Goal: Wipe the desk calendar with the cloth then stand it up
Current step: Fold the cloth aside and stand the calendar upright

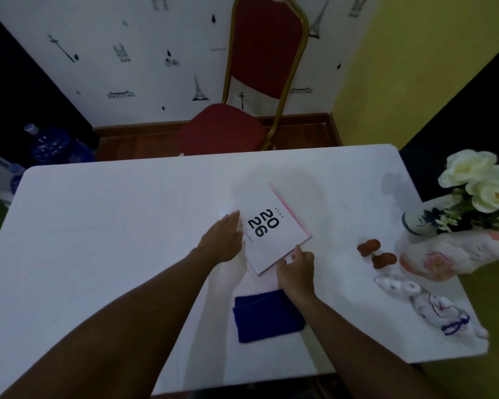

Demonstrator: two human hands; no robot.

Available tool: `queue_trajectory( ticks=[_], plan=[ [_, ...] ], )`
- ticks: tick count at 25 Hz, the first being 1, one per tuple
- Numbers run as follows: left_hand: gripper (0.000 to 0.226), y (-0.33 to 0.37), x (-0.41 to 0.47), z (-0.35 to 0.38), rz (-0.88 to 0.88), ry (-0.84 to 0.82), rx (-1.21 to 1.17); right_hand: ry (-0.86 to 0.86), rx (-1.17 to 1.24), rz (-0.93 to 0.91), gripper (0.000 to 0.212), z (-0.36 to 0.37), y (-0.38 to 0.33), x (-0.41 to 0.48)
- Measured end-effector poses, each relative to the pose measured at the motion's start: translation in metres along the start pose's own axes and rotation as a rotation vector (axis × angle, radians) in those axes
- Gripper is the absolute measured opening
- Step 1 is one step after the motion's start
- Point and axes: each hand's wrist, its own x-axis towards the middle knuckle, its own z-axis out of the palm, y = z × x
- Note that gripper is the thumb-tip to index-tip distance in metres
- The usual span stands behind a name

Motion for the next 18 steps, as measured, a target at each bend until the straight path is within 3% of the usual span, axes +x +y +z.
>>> queue_trajectory(
  ticks=[6,9,12,18],
  plan=[
    [0.056,-0.009,0.063,-0.007,-0.054,-0.024,-0.007,0.168,0.284,0.128,0.029,0.021,-0.012,0.006],
    [0.041,-0.009,0.07,-0.002,-0.054,0.078,-0.079,0.211,0.442,0.158,0.037,0.029,-0.014,0.005],
    [0.054,-0.012,0.063,-0.002,-0.13,0.196,-0.202,0.259,0.594,0.217,0.049,0.031,-0.016,0.008],
    [0.06,-0.029,0.029,-0.015,-0.238,0.249,-0.463,0.197,0.885,0.344,0.056,0.009,-0.024,0.021]
  ],
)
